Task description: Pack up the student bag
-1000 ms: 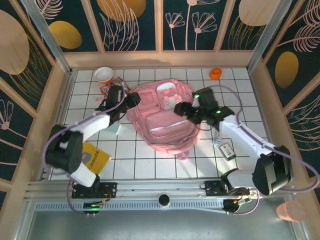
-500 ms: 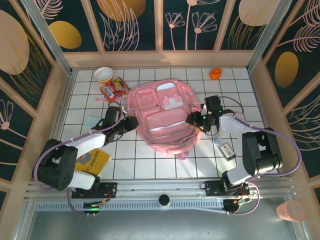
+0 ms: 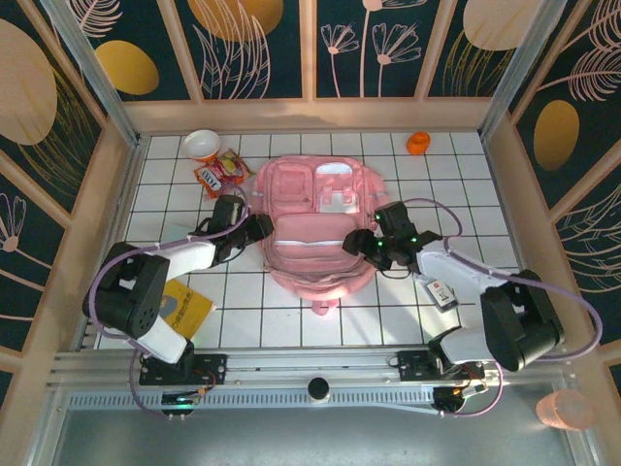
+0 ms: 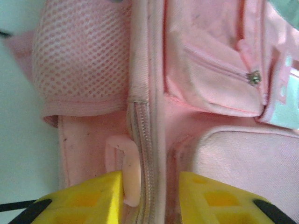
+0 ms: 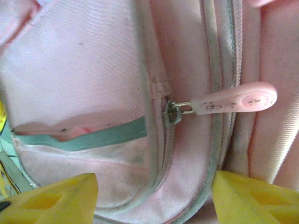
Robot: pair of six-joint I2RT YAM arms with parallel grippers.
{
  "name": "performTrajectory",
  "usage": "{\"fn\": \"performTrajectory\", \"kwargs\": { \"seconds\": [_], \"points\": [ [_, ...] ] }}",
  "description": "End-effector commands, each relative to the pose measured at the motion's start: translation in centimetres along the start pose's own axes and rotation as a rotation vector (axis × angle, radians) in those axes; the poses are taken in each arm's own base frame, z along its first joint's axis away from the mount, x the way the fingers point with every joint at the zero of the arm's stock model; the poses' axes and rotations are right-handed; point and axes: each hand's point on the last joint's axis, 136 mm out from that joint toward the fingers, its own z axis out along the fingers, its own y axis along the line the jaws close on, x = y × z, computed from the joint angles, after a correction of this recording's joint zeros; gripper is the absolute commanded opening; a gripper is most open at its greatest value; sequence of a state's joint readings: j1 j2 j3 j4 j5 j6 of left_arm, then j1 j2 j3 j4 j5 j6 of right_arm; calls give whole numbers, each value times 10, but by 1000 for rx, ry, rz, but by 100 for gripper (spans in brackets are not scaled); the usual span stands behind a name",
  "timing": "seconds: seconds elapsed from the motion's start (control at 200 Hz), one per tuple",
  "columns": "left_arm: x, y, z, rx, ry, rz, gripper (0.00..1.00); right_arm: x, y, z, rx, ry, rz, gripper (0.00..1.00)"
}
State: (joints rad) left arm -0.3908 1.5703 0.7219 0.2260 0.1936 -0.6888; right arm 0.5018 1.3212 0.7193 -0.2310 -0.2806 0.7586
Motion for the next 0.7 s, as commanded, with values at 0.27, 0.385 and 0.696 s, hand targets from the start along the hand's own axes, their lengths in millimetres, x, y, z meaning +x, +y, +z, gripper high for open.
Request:
{"fn": "performTrajectory", "kwargs": {
  "seconds": [0.27,0.385,0.696],
  "points": [
    [-31,-122,-83,97,-192,752,42,-80,14,-110,-180,-380,-57,73],
    [17,-151,-64,198,-93,1015,42,-82,11,-116,-206,-398,-55,74],
    [119,-193,-7,426,95,1489,50,-73,4,-115,-214,-397,-43,74]
  ]
}}
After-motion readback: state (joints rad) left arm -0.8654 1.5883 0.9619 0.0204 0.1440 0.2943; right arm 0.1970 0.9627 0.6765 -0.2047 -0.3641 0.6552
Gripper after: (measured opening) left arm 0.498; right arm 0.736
